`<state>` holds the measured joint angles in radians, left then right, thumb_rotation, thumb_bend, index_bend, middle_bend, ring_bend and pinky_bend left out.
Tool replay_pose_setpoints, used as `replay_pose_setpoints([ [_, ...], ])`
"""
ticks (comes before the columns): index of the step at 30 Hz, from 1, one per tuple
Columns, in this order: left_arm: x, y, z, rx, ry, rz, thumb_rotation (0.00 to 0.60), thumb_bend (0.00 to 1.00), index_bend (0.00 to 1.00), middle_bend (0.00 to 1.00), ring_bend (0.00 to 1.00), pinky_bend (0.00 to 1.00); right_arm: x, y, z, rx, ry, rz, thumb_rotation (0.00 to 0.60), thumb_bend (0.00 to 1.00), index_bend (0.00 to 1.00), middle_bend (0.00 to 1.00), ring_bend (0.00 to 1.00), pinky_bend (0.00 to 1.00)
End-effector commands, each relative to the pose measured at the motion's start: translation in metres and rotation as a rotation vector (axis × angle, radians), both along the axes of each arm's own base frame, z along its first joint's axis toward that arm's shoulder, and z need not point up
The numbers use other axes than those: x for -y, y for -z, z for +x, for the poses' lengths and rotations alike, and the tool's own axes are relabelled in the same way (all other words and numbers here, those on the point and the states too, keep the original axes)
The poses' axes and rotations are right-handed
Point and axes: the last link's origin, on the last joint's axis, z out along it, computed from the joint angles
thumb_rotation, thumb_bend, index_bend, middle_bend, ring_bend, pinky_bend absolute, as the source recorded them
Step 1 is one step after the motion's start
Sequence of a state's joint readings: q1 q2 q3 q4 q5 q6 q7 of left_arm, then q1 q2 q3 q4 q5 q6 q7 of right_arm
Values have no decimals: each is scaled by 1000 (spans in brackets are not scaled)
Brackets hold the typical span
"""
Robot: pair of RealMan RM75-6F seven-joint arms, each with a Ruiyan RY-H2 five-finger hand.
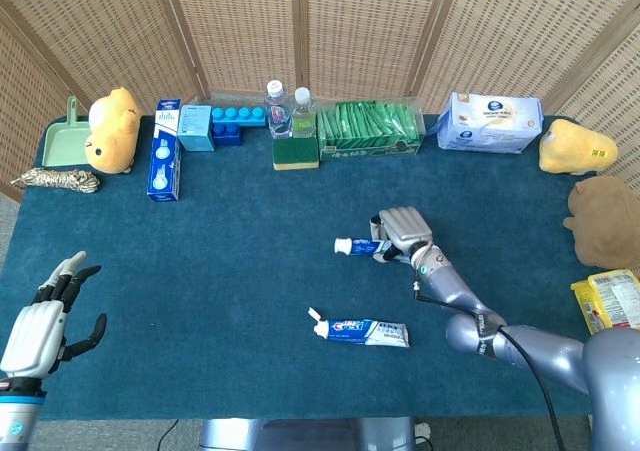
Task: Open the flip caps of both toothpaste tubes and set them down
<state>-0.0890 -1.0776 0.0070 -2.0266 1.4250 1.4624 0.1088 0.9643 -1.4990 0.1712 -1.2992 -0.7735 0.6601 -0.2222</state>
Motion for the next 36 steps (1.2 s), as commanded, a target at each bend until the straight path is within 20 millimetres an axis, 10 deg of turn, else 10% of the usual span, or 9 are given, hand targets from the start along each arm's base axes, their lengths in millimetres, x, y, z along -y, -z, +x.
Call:
replay_pose_setpoints([
  [1, -2, 0, 3, 2, 15, -2, 559, 418, 127, 0, 0, 110, -7, -8, -5, 39, 7, -13, 600, 487, 930, 695, 587, 695],
  [15, -37, 15, 36, 53, 132, -93, 555, 418, 166, 84, 50, 225, -44, -35, -15, 166, 51, 19, 600, 516, 942, 778, 702, 776],
  [36, -119, 95, 142, 103, 343, -419, 460, 392, 198, 54, 26, 251, -81, -41, 15, 171, 40, 149, 600, 518, 941, 782, 708, 786],
])
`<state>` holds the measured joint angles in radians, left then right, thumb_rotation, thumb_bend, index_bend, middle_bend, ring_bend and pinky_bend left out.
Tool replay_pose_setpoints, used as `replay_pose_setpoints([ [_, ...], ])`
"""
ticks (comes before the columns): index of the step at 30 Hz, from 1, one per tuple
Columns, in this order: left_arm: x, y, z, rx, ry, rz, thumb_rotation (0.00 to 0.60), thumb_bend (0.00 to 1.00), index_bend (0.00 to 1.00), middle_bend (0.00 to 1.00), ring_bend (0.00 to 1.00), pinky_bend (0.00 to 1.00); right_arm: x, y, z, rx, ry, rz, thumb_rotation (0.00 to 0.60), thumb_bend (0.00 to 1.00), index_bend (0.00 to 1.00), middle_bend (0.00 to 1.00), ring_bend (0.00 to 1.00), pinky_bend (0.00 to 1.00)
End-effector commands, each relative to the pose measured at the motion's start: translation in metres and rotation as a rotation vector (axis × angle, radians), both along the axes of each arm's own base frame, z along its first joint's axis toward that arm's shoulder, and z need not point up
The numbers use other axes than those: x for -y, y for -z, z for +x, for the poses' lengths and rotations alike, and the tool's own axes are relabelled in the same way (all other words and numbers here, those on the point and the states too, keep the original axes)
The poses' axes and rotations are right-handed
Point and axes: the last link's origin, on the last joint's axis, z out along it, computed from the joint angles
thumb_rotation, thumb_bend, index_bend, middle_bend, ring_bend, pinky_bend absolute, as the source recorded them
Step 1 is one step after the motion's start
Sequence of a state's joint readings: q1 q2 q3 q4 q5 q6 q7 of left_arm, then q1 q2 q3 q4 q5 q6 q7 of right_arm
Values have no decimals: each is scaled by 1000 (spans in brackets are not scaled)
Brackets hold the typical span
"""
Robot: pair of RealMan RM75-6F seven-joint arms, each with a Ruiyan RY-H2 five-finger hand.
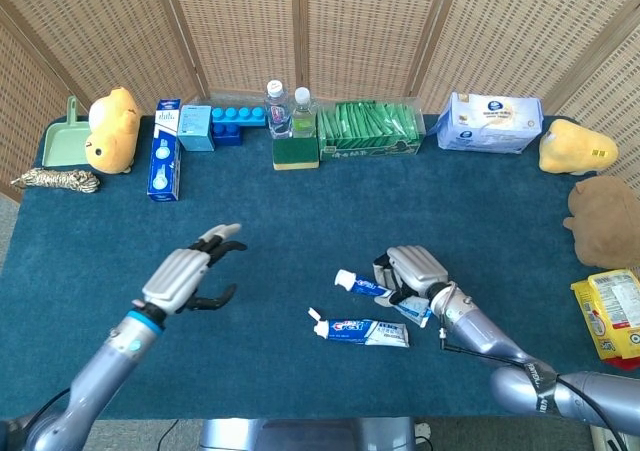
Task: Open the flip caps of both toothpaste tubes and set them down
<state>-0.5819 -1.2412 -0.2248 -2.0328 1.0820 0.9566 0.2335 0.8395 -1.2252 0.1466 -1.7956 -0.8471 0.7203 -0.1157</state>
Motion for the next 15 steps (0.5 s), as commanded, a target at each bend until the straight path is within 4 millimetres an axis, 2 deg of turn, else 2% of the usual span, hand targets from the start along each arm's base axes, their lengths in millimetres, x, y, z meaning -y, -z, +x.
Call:
replay_pose_setpoints([
  [1, -8, 17, 22, 5, 31, -54, 457, 389, 198, 53, 24, 251, 0, 1, 4, -11, 1, 6, 600, 519, 941, 782, 708, 786],
  [6, -10, 35, 40, 6, 40, -121, 429, 377, 204, 40, 9, 254, 2, 4, 5, -21, 22, 14, 600, 521, 941, 782, 708, 786],
  [15, -14, 56, 61, -13, 63, -166, 431, 377, 224, 45, 8, 257, 1, -1, 10, 18, 61, 42, 600, 521, 941, 782, 708, 786],
])
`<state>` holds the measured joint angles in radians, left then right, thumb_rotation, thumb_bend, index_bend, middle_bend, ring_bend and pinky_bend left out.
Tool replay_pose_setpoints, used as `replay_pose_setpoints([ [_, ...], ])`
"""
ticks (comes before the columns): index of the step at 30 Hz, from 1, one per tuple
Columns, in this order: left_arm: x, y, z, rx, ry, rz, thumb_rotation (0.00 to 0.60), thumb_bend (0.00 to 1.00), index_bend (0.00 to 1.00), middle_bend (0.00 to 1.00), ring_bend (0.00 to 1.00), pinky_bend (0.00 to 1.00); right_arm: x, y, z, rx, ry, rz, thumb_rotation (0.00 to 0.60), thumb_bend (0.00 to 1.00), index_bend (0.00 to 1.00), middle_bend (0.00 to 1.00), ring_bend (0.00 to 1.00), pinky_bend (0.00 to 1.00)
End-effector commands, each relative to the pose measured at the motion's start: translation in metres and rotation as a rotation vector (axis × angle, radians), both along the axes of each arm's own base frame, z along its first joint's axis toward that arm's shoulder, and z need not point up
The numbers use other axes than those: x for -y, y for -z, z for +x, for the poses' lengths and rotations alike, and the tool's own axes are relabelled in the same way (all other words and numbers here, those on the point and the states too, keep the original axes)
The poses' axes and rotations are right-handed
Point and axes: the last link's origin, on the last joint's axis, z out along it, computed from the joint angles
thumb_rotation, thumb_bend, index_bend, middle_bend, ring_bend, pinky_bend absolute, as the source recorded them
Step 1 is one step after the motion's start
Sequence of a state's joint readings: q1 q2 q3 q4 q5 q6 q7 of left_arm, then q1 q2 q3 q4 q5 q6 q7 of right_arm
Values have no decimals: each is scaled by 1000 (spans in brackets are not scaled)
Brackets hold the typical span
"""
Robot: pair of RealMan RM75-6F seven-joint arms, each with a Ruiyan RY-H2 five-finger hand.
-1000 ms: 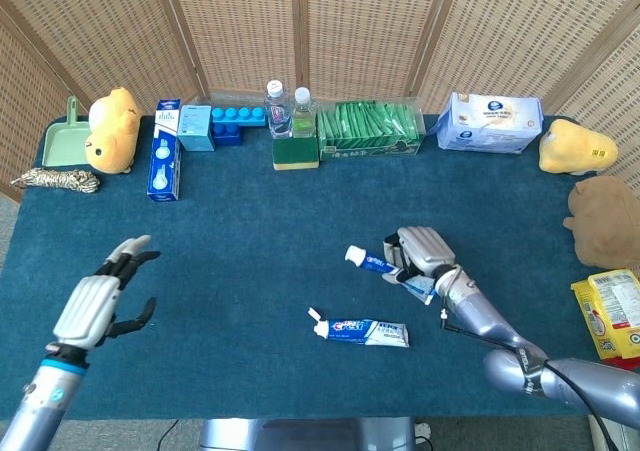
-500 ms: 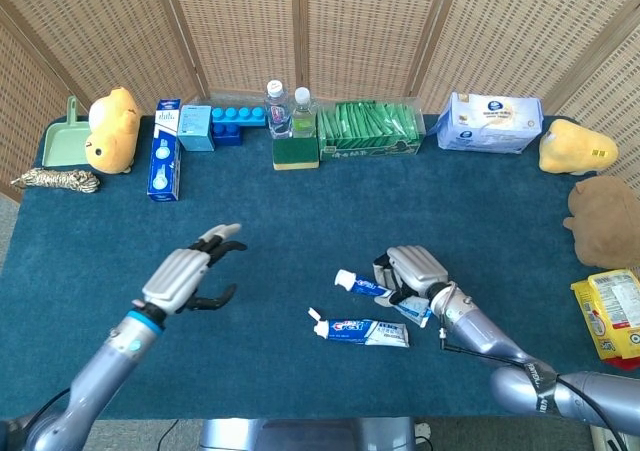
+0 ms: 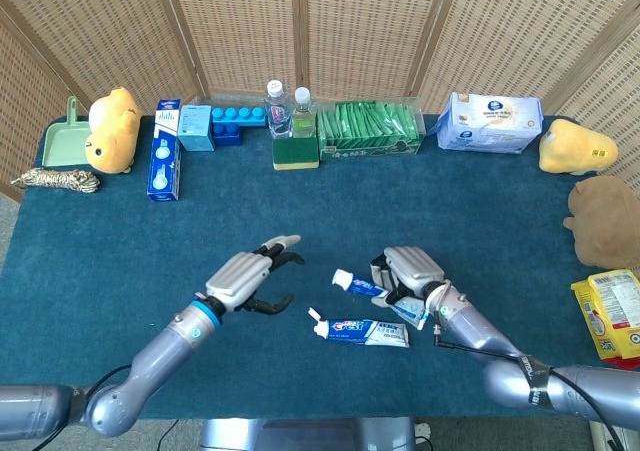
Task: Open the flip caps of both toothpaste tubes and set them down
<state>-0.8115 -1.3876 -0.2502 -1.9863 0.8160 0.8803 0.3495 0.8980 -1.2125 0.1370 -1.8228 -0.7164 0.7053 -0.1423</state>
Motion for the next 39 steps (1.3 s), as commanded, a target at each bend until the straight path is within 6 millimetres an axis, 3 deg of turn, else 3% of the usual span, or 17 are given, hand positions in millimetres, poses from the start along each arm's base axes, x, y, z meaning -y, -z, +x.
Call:
replay_pose_setpoints([
  [1, -1, 10, 7, -16, 16, -9, 431, 378, 225, 46, 8, 257, -2, -2, 2, 21, 11, 12, 600, 521, 941, 782, 708, 786],
  [13, -3, 28, 27, -23, 40, -14, 424, 411, 239, 53, 8, 263, -10, -10, 4, 73, 15, 37, 600, 521, 940, 782, 708, 786],
  [28, -2, 37, 39, -9, 52, -18, 423, 415, 232, 50, 7, 272, -18, -14, 8, 114, 6, 56, 600, 523, 941, 782, 708, 787],
  [39, -2, 38, 46, 1, 72, -22, 424, 493, 249, 53, 7, 272, -22, -16, 9, 128, -7, 64, 600, 522, 941, 782, 708, 788],
])
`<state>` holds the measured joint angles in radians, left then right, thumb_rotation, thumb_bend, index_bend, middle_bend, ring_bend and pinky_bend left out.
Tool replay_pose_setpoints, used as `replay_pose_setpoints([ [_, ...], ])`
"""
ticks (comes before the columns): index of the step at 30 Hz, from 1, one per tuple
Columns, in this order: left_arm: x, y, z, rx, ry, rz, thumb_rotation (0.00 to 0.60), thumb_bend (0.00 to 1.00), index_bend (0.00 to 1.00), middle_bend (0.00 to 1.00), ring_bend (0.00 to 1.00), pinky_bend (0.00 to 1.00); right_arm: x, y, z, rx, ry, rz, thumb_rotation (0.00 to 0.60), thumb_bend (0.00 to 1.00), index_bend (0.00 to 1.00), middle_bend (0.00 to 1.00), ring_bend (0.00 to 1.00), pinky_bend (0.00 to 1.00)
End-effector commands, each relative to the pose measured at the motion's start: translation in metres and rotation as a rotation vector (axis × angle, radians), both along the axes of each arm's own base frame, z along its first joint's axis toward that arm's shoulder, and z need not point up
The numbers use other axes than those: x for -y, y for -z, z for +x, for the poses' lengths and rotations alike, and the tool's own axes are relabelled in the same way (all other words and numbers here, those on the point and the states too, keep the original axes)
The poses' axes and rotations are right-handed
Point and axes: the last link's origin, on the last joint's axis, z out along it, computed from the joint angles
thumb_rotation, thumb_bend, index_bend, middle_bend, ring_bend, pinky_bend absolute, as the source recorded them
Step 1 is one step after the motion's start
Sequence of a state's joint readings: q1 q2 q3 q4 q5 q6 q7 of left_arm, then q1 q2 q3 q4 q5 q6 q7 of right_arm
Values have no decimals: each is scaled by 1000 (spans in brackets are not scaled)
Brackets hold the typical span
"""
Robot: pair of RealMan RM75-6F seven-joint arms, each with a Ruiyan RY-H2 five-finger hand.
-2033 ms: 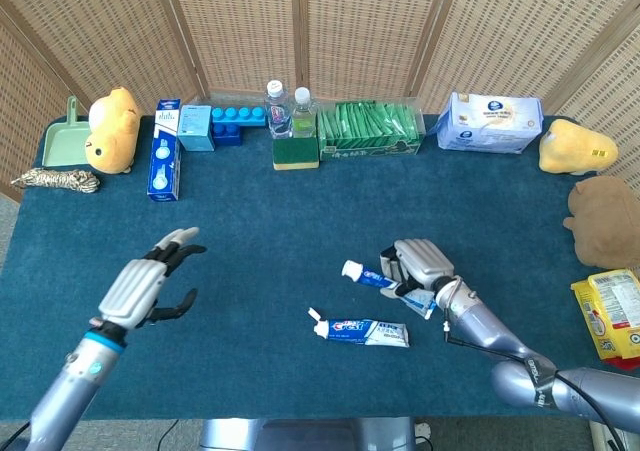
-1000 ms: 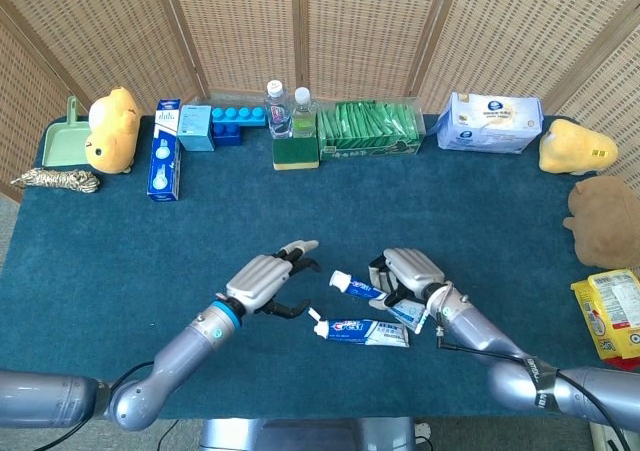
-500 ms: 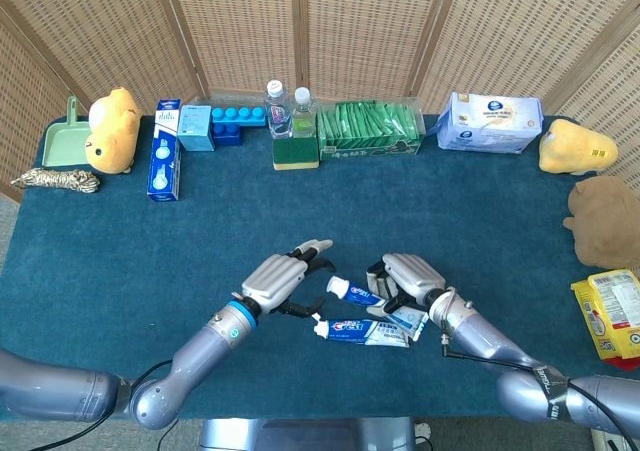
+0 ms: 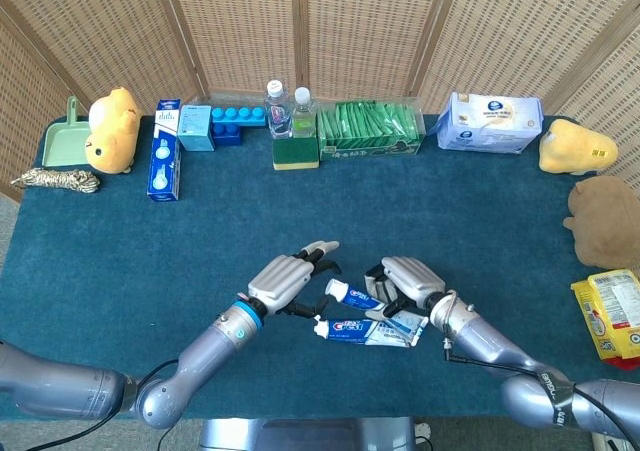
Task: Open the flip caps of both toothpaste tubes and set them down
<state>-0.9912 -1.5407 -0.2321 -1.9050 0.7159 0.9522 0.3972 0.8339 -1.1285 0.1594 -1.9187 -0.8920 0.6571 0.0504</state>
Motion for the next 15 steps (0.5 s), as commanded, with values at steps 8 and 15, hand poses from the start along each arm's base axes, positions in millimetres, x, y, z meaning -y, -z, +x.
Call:
replay_pose_setpoints([
  [8, 2, 4, 7, 13, 20, -13, 423, 508, 259, 57, 7, 272, -3, 0, 0, 2, -8, 3, 600, 523, 941, 782, 708, 788],
  [15, 4, 6, 9, 15, 27, -24, 428, 576, 277, 63, 7, 272, -3, -1, -3, -5, -6, -1, 600, 524, 941, 782, 708, 788],
])
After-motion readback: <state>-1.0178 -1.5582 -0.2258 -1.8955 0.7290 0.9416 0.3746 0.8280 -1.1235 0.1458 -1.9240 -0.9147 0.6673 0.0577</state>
